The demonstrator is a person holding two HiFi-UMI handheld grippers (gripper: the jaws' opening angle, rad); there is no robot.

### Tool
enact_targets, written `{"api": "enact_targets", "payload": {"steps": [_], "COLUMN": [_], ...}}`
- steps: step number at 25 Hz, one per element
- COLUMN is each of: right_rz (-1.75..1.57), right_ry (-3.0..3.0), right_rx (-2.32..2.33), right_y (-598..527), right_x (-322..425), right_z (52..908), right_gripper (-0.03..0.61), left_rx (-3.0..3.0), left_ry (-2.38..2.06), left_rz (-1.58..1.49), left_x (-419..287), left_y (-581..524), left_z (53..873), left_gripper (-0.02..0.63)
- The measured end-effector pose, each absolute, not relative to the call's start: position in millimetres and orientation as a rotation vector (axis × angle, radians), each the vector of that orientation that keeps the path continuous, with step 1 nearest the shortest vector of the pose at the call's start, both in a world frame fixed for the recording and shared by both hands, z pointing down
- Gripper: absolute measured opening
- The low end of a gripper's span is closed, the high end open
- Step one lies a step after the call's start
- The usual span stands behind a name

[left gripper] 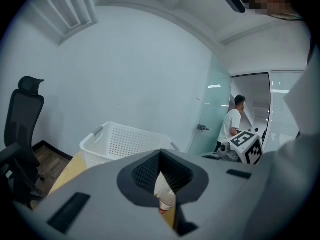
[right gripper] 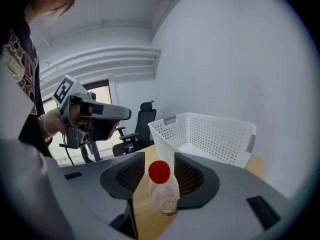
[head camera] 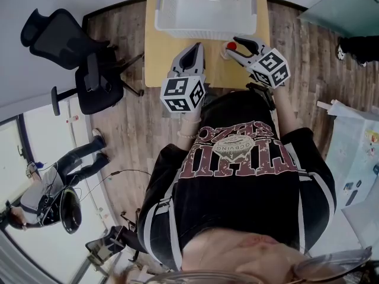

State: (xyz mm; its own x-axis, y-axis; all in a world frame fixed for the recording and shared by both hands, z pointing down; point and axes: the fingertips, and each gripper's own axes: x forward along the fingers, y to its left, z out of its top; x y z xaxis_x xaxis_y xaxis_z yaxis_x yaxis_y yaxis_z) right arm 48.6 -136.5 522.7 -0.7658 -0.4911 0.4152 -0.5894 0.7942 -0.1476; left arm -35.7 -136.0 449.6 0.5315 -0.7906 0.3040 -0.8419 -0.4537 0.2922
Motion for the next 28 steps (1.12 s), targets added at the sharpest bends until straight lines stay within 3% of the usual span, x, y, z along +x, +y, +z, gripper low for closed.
{"api": "enact_targets", "payload": {"steps": [22, 28], "right_rz": [0.306, 0.288], "right_ry": [-2.704, -2.713], "right_rx": [1.096, 1.149], "right_y": [-137, -140], "right_x": [94, 98], "right_z": [464, 452], "right_gripper": [0.170, 0.106], "left_rx": [2.442, 2.461], "left_ry": [-1.257, -1.238], "left_rz": [0.183, 0.179], "left_x": [0, 5], "left_y": [-133, -136], "left_z": [444, 439], "left_gripper": [0.048, 0.048]}}
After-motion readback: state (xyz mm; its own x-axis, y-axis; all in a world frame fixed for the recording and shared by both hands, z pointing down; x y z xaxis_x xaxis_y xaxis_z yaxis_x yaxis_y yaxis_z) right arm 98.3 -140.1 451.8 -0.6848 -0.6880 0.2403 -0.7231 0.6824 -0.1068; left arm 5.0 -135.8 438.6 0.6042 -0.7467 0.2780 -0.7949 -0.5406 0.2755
